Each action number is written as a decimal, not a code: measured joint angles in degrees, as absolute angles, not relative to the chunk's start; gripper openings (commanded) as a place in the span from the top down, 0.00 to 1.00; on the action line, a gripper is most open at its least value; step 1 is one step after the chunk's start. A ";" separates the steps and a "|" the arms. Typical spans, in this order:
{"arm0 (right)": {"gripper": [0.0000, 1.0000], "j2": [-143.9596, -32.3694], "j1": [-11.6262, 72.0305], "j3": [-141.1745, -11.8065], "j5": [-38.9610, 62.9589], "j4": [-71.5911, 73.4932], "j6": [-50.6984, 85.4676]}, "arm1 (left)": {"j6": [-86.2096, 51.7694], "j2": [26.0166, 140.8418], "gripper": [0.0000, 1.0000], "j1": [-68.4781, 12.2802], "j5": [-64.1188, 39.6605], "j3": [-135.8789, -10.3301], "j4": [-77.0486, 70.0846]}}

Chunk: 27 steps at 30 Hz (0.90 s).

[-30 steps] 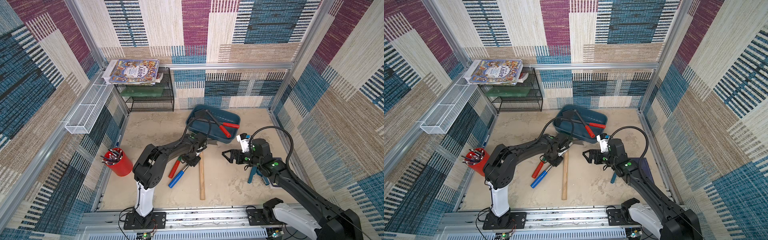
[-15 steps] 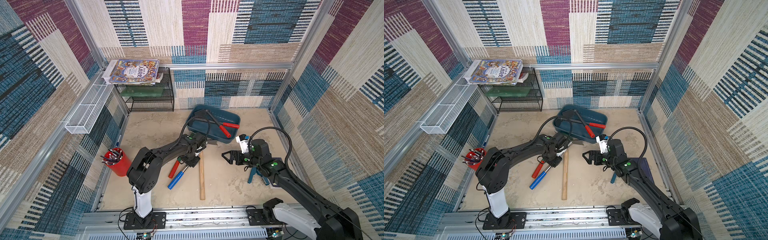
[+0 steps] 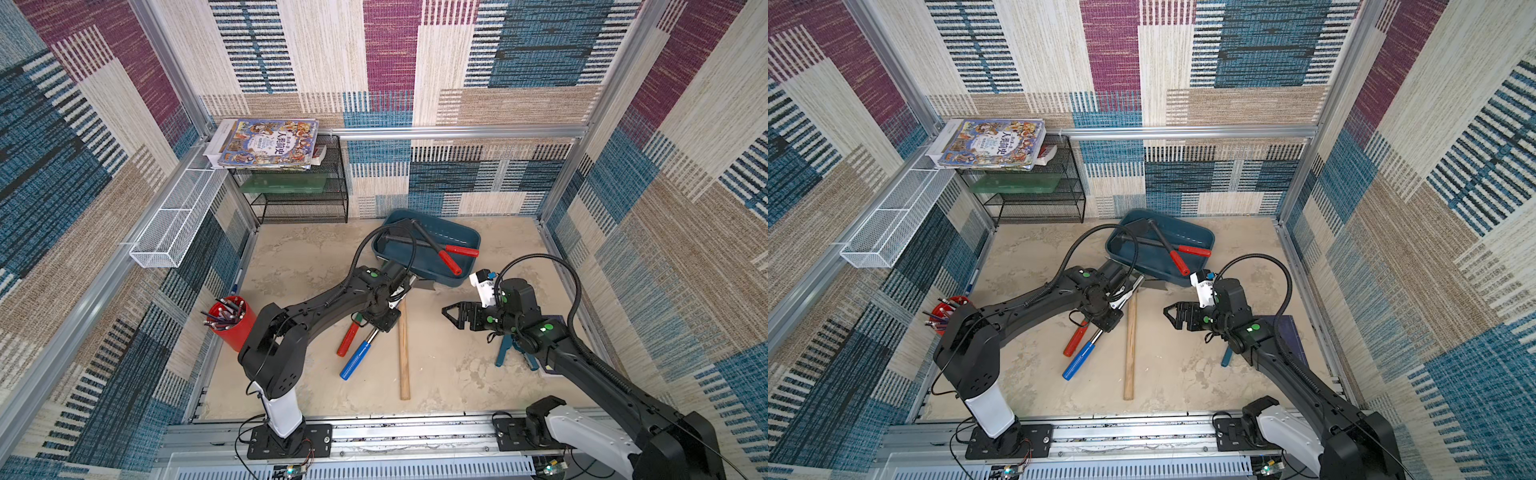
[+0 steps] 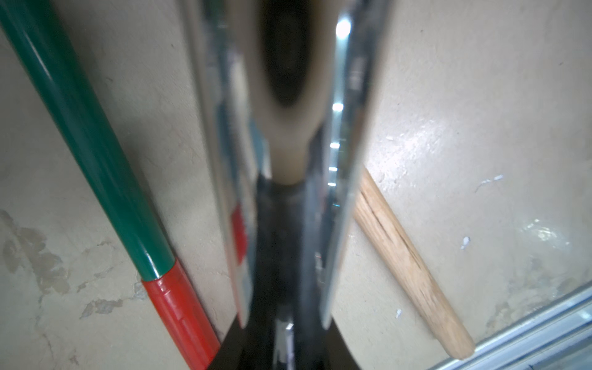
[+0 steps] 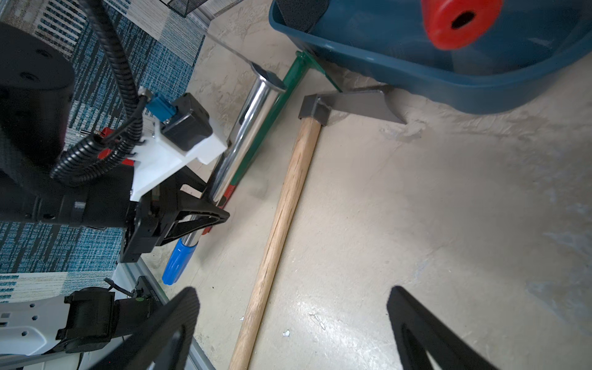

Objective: Put the small hoe into the storage box
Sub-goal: Pick up the hoe from the center of the board.

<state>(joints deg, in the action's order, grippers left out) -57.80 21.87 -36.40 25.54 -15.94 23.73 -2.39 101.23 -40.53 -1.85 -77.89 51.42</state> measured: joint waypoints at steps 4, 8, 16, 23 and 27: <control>0.04 -57.74 21.96 -36.91 25.50 -15.99 23.73 | -3.14 100.36 1.00 -40.62 -3.38 -78.59 51.33; 0.04 -57.58 21.96 -37.12 25.47 -16.19 23.73 | -3.73 100.03 1.00 -40.62 -5.39 -79.40 51.03; 0.04 -57.08 22.06 -37.21 25.54 -16.60 23.68 | -5.52 99.96 1.00 -40.62 -10.68 -81.01 48.27; 0.04 -55.40 22.87 -38.26 26.59 -16.58 23.07 | -9.08 100.73 1.00 -40.62 -14.26 -82.83 45.36; 0.04 -55.16 23.42 -38.26 27.03 -16.62 22.72 | -10.68 101.38 1.00 -40.62 -16.08 -83.46 43.86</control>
<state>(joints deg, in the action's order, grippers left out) -55.16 23.42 -38.26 27.03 -16.62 22.72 -10.68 101.38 -40.62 -16.08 -83.46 43.86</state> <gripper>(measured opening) 0.956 0.255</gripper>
